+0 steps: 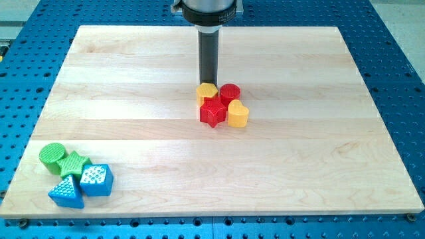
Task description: Move your arm away from the hexagon
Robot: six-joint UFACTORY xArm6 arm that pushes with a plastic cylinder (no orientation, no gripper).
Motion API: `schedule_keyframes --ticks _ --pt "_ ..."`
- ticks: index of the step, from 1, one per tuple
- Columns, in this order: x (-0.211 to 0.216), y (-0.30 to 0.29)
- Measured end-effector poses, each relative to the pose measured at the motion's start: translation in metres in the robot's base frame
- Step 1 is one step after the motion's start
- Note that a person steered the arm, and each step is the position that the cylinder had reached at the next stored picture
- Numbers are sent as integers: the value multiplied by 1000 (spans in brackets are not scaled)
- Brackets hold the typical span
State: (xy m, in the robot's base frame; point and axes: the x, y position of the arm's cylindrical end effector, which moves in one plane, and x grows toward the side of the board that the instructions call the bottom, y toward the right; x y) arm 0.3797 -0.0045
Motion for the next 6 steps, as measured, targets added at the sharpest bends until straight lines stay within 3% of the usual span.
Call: schedule_keyframes --ticks 2,6 --pt "-2 -3" --pt "0 -251"
